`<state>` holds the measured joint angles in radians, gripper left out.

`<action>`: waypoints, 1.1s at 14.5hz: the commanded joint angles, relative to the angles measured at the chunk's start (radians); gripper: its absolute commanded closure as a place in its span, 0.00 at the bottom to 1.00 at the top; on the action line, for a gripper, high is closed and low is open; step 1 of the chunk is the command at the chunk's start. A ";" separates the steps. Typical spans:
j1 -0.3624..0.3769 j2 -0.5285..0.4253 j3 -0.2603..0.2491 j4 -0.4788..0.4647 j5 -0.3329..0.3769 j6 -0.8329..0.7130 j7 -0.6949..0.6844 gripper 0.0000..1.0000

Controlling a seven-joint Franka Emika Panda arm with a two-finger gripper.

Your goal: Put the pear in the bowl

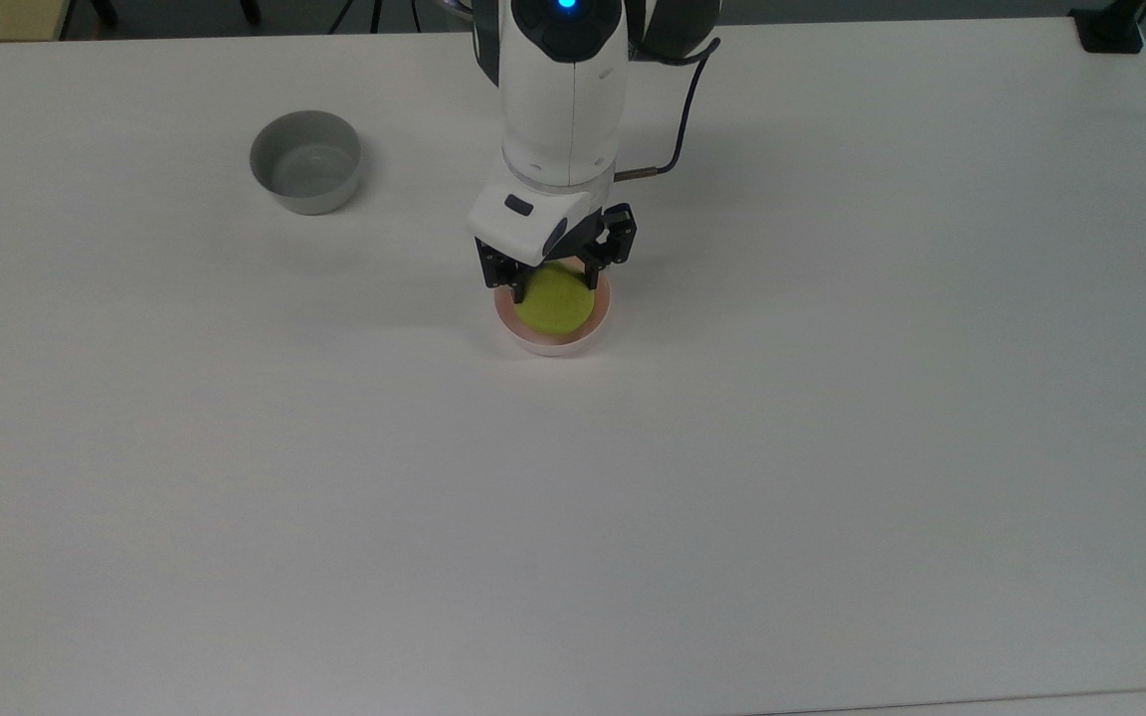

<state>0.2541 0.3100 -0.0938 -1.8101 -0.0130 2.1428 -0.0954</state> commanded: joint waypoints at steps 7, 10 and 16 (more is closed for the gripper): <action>0.019 0.018 -0.003 -0.012 0.010 0.034 0.013 0.19; 0.019 0.015 -0.003 -0.011 0.010 0.025 0.014 0.00; -0.004 -0.054 -0.017 0.075 0.008 -0.160 0.016 0.00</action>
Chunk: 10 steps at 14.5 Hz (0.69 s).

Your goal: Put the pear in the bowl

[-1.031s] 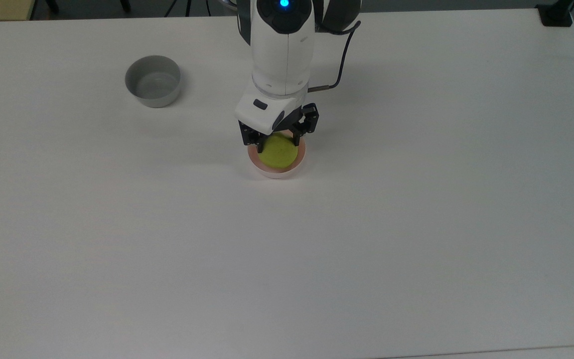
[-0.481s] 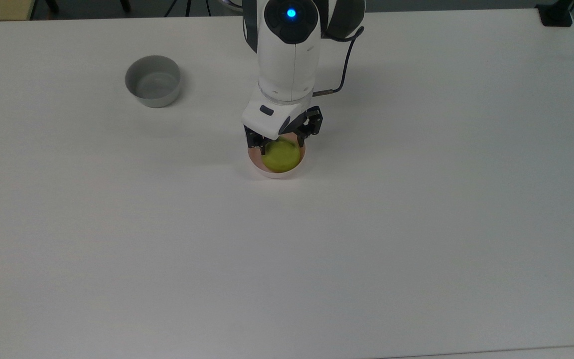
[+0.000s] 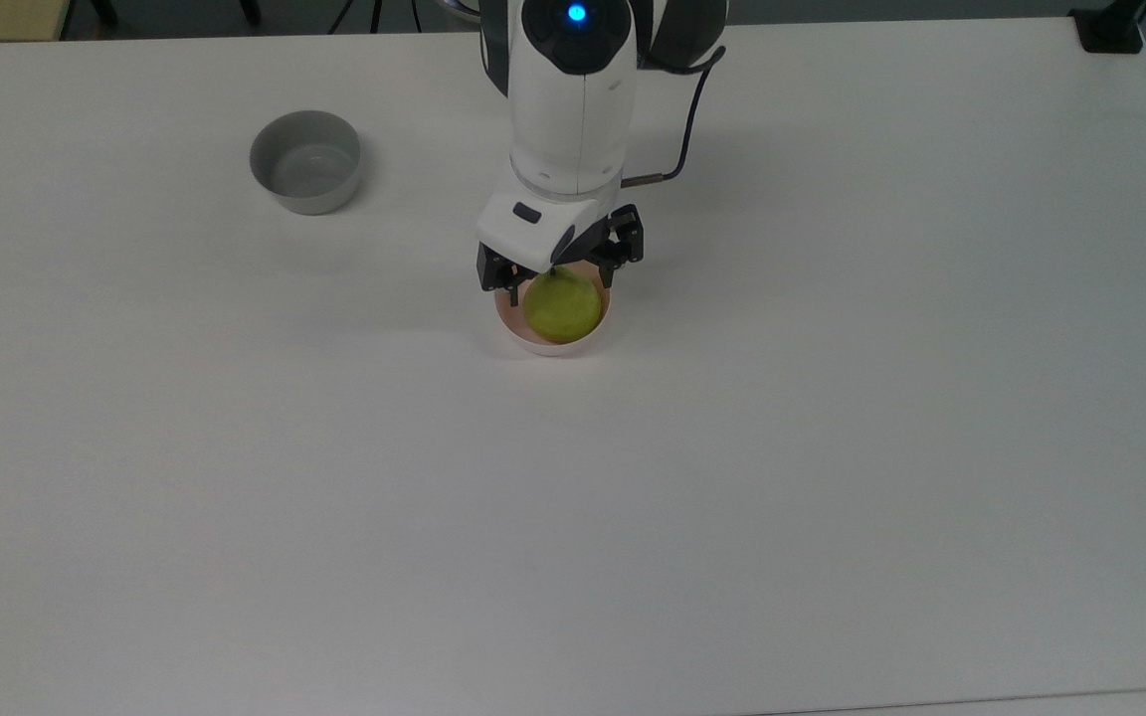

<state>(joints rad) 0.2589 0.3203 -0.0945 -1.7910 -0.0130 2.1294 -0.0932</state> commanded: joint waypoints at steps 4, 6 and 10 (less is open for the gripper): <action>-0.035 -0.151 -0.048 0.116 0.001 -0.295 0.081 0.00; -0.070 -0.216 -0.053 0.116 -0.001 -0.353 0.084 0.00; -0.136 -0.288 -0.051 0.145 0.002 -0.431 0.085 0.00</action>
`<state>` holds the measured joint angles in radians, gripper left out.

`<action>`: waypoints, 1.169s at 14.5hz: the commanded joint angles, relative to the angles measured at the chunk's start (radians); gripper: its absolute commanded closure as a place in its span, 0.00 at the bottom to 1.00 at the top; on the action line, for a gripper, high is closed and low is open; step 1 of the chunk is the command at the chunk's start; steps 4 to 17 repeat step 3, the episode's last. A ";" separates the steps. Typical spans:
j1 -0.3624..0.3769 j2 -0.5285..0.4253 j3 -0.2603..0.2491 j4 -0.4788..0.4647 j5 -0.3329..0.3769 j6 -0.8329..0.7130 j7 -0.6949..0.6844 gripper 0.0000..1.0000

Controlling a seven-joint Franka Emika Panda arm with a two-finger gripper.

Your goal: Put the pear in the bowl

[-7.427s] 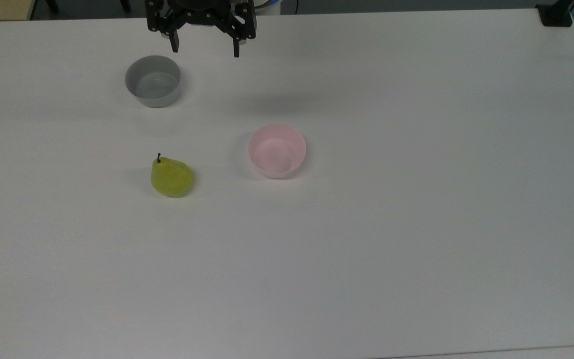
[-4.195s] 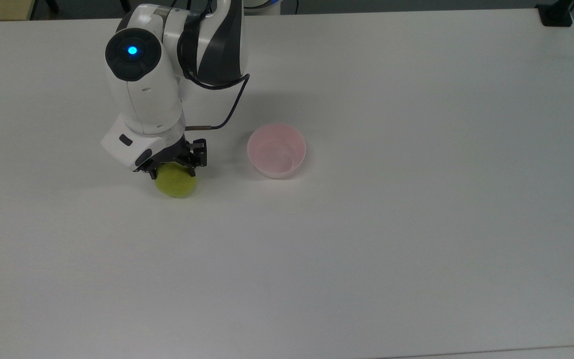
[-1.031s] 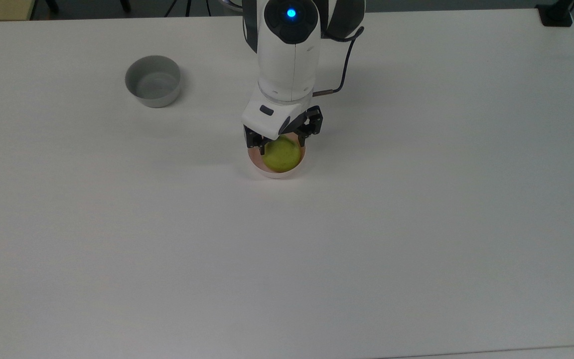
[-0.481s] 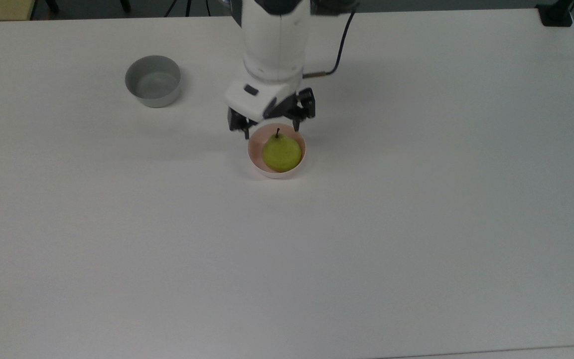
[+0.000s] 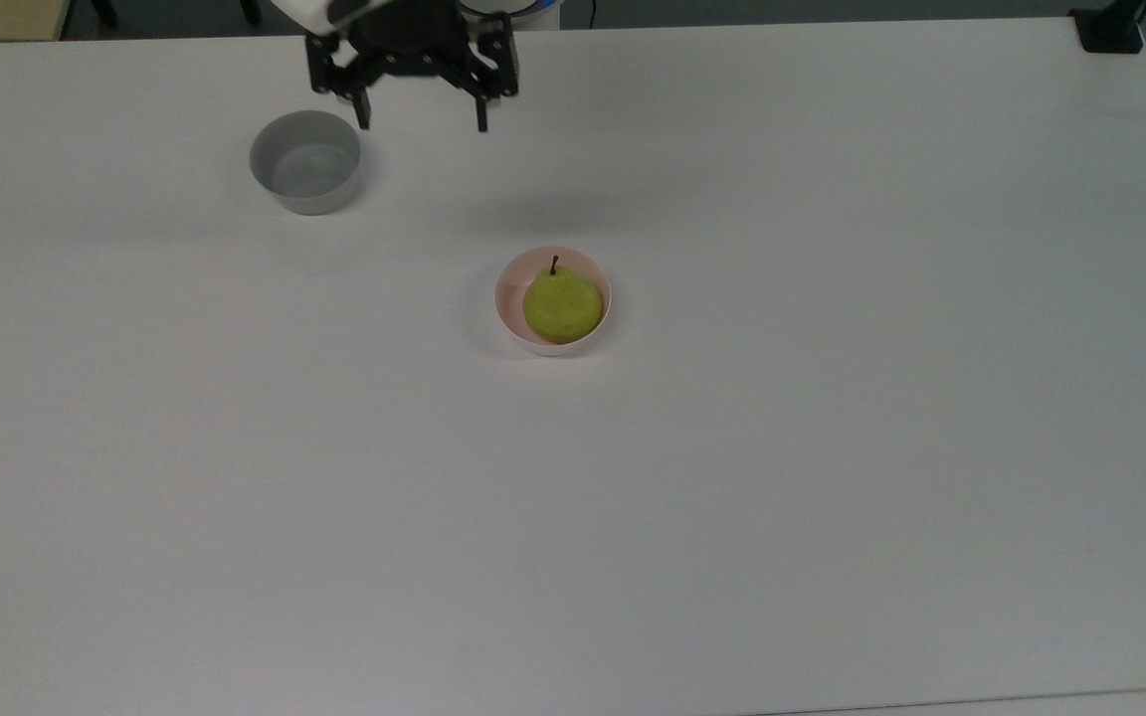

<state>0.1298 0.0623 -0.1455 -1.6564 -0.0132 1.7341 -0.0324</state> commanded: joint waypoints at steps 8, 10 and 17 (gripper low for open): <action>-0.009 -0.026 -0.005 0.033 0.002 -0.073 0.014 0.00; -0.009 -0.026 -0.005 0.033 0.002 -0.073 0.014 0.00; -0.009 -0.026 -0.005 0.033 0.002 -0.073 0.014 0.00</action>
